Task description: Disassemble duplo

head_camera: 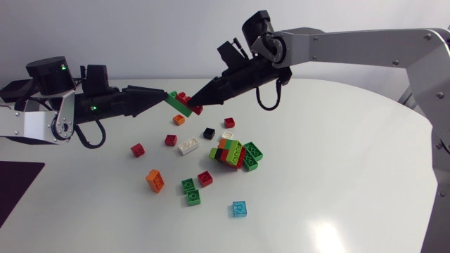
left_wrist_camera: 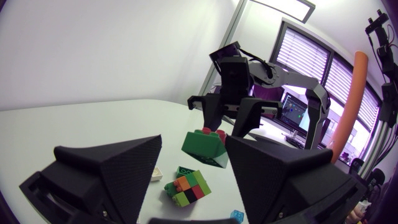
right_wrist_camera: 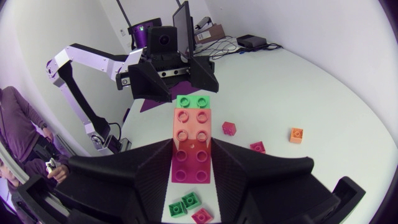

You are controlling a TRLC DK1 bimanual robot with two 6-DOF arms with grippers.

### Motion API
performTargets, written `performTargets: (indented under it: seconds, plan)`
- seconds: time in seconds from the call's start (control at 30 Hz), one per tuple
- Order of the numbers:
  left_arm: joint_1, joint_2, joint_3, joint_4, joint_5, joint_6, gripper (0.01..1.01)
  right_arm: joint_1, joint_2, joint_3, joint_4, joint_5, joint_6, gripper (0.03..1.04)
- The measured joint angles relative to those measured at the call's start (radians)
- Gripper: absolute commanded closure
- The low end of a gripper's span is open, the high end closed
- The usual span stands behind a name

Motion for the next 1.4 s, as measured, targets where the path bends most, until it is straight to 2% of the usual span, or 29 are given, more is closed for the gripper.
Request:
performTargets:
  seconds: [0.33, 0.57, 0.8, 0.87, 1.2, 1.3, 1.4]
  plan:
    - [-0.017, 0.000, 0.000, 0.006, 0.021, 0.003, 0.336, 0.006, 0.000, 0.000, 0.000, -0.048, 0.000, 0.88]
    - [-0.026, -0.004, 0.000, 0.007, 0.029, 0.003, 0.697, 0.005, 0.000, 0.000, 0.001, -0.051, 0.000, 0.88]
    - [-0.028, -0.014, -0.002, 0.026, 0.042, 0.005, 0.736, -0.004, 0.000, 0.000, 0.000, -0.076, 0.000, 0.88]
    - [-0.028, -0.014, -0.003, 0.028, 0.027, 0.004, 0.792, -0.003, 0.000, 0.000, -0.001, -0.084, 0.000, 0.88]
    - [-0.028, -0.015, -0.006, 0.029, 0.019, 0.004, 0.803, -0.002, 0.000, 0.000, 0.000, -0.084, 0.002, 0.88]
    - [-0.028, -0.015, -0.006, 0.030, 0.017, 0.004, 0.803, -0.009, 0.001, 0.000, 0.029, -0.068, 0.040, 0.88]
    - [-0.029, -0.013, -0.006, 0.035, -0.011, 0.004, 0.802, -0.029, 0.005, 0.000, 0.117, -0.066, 0.109, 0.88]
